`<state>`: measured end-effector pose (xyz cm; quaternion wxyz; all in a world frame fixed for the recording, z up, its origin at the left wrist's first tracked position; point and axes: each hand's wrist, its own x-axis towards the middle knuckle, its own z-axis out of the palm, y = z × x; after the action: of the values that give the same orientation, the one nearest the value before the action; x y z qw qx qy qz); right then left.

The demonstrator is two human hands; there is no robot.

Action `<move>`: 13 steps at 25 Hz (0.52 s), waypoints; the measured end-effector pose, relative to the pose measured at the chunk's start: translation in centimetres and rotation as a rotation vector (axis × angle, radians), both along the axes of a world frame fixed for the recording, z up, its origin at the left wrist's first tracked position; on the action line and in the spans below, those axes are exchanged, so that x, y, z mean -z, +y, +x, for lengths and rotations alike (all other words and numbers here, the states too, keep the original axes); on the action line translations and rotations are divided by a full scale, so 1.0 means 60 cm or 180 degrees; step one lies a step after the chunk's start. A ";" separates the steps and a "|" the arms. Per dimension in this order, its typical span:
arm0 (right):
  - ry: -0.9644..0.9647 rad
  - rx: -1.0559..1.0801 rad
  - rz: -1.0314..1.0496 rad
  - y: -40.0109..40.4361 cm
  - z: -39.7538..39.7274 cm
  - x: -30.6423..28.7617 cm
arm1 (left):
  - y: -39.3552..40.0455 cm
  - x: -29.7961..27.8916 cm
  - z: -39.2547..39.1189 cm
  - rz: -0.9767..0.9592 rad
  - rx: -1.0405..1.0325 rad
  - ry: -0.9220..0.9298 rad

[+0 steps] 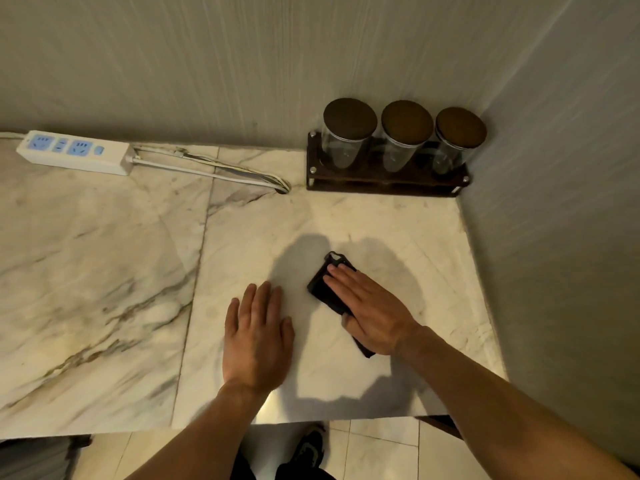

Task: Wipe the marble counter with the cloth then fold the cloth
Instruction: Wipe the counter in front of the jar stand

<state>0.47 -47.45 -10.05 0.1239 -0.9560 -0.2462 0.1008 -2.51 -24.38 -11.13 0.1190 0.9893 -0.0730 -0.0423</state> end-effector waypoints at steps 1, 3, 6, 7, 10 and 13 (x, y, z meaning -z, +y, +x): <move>0.0002 0.0019 0.0006 -0.002 0.009 0.000 | 0.000 -0.001 0.000 -0.0010 0.0011 -0.0012; -0.0021 0.0078 0.0028 -0.005 0.028 0.001 | 0.000 -0.003 0.002 -0.0024 0.0042 -0.0043; -0.0114 0.0212 -0.0002 -0.009 0.057 0.001 | 0.001 -0.005 0.004 -0.0025 0.0048 -0.0041; -0.0124 0.0255 -0.0032 -0.010 0.066 0.001 | 0.000 -0.005 0.003 -0.0027 0.0057 -0.0044; -0.0147 0.0379 -0.0112 -0.013 0.093 0.000 | 0.001 -0.005 0.001 -0.0035 0.0084 -0.0052; -0.0121 0.0586 -0.0148 -0.013 0.117 0.000 | 0.001 -0.006 0.003 -0.0075 0.0061 -0.0052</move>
<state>7.51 -48.21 -10.06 0.1056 -0.9789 -0.1571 0.0764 -2.35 -24.30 -10.75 0.1296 0.9874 -0.0839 -0.0345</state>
